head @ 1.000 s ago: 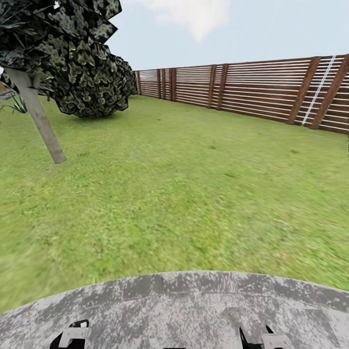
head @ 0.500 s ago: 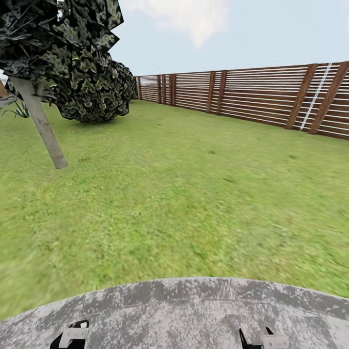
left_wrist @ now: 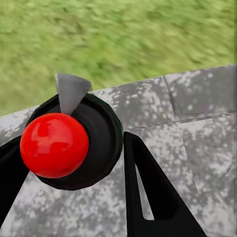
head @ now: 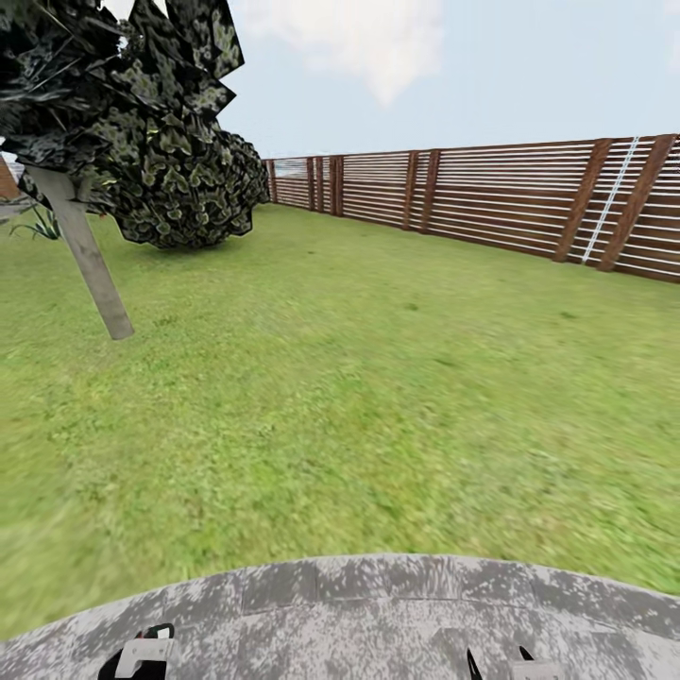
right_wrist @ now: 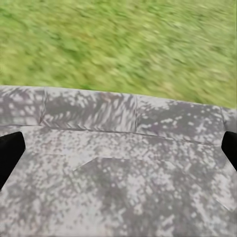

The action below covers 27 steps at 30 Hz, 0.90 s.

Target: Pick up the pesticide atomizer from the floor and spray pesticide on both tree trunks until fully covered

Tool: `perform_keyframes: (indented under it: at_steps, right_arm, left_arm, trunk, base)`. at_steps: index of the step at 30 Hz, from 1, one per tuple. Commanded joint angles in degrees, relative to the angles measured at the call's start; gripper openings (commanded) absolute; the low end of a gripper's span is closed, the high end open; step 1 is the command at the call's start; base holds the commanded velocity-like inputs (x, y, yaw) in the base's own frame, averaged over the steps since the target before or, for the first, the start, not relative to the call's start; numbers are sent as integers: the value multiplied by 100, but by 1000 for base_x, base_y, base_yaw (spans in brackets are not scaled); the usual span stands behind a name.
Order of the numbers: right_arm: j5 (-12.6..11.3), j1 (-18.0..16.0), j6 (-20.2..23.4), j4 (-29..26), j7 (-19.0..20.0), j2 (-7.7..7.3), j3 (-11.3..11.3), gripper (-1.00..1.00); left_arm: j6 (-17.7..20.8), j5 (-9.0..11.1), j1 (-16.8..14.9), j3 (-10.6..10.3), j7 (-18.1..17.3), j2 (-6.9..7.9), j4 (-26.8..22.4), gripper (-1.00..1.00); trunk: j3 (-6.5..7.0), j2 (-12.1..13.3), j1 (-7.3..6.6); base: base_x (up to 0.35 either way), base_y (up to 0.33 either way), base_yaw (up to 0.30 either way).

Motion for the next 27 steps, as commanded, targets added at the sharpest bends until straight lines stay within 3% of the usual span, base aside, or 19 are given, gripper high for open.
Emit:
perform_keyframes:
  at_steps: [1, 4, 11, 27]
  right_arm:
    - [1, -3, -16, 6, -3, -1, 11, 100]
    - [3, -3, -16, 7, -3, -1, 11, 100]
    - [1, -3, -16, 7, -3, -1, 9, 100]
    - [-5, -3, -16, 5, -2, -1, 7, 100]
  left_arm:
    - [-21, 61, -3, -43, -7, 6, 5, -100]
    - [-19, 63, -3, -43, -7, 7, 4, -100]
    - [-20, 61, -3, -43, -7, 5, -4, -100]
    - [-21, 61, -3, -43, -3, -2, -1, -100]
  trunk:
    - [23, 40, -24]
    - [104, 160, -89]
    - [166, 160, -89]
    - [204, 160, -89]
  base:
    - [0, 0, 0]
    - [0, 0, 0]
    - [-18, -12, 0]
    - [-219, -190, 0]
